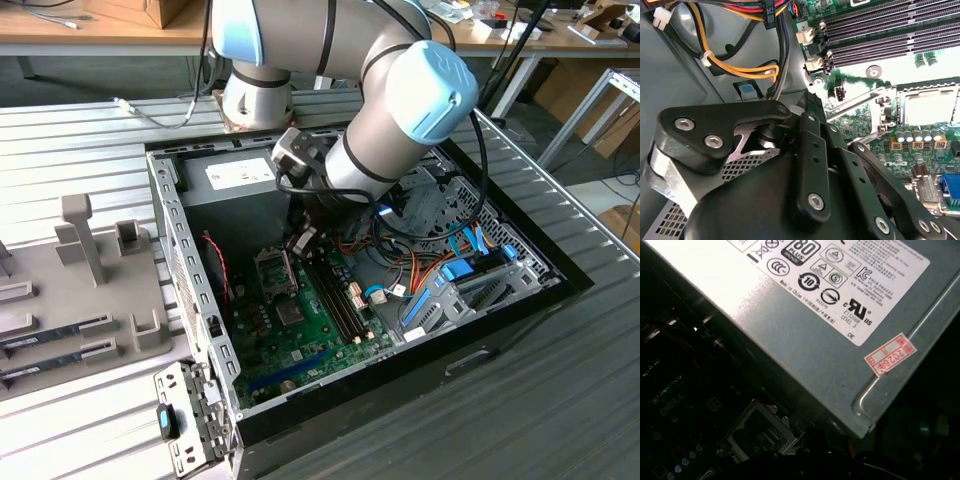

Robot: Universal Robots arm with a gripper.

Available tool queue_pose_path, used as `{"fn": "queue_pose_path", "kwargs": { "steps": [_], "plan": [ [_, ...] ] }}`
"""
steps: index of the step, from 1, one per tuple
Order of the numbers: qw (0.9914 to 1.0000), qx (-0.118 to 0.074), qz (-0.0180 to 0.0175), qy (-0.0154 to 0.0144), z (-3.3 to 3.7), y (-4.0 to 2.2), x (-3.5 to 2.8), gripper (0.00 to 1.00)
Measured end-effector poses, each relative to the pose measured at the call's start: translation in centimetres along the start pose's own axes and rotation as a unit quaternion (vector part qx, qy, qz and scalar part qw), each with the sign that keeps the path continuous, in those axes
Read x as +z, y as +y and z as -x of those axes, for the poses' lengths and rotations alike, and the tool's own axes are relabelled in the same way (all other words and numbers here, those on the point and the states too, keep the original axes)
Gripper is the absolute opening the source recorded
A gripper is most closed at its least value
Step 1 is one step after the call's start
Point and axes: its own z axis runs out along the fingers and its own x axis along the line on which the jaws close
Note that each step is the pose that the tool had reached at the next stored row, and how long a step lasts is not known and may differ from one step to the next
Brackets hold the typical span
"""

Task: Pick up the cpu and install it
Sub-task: 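Close the cpu cover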

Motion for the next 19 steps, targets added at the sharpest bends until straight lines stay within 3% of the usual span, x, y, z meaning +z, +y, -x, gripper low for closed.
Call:
{"fn": "queue_pose_path", "kwargs": {
  "steps": [19],
  "plan": [
    [1.00000, 0.000, 0.0008, -0.0007, -0.25, 0.08, -0.89, 0.11]
  ]
}}
